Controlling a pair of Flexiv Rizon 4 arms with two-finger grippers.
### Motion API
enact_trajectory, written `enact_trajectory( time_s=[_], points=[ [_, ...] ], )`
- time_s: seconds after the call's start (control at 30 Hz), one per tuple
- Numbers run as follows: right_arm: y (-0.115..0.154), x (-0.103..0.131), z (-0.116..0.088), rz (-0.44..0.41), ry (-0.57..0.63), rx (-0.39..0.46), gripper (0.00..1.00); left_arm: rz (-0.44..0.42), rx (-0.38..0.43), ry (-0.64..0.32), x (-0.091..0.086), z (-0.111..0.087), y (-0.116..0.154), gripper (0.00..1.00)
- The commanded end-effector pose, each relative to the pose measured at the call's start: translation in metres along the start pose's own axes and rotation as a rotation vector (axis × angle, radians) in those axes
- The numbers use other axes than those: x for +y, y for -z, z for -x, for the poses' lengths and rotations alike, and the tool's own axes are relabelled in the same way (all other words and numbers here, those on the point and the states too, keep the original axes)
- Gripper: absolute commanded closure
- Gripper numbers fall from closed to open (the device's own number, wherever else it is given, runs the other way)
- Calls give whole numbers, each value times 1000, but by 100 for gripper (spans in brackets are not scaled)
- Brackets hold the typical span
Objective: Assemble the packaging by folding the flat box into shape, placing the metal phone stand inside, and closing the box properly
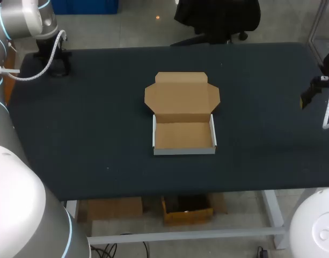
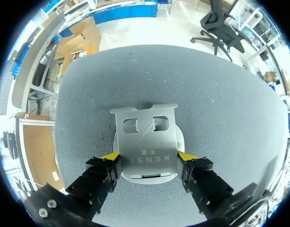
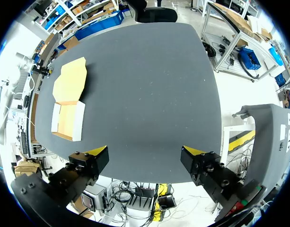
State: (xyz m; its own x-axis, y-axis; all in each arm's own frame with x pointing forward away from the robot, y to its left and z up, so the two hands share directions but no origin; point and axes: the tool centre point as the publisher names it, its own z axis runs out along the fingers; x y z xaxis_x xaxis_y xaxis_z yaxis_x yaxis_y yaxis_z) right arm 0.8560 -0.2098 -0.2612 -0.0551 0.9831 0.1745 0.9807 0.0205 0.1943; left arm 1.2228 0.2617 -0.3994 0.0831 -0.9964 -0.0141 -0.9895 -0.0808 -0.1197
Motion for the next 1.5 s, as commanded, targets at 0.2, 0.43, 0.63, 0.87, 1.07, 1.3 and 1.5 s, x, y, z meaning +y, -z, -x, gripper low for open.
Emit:
enact_trajectory(
  time_s=[0.2,0.43,0.63,0.87,1.07,1.3,1.5],
  points=[
    [2,0,0,-4,1,2,0,29,5,-10,-2,4,7,100],
    [2,0,0,-4,1,2,0,10,-3,-11,4,6,16,100],
    [2,0,0,-4,1,2,0,-15,-1,-20,14,4,24,100],
    [2,0,0,-4,1,2,0,-27,-4,-27,24,1,33,100],
    [2,0,0,-4,1,2,0,-37,1,-40,37,-2,40,100],
    [2,0,0,-4,1,2,0,-50,-3,-58,51,-4,45,100],
    [4,14,-1,117,145,70,0,-58,1,-75,64,-7,53,100]
  ],
)
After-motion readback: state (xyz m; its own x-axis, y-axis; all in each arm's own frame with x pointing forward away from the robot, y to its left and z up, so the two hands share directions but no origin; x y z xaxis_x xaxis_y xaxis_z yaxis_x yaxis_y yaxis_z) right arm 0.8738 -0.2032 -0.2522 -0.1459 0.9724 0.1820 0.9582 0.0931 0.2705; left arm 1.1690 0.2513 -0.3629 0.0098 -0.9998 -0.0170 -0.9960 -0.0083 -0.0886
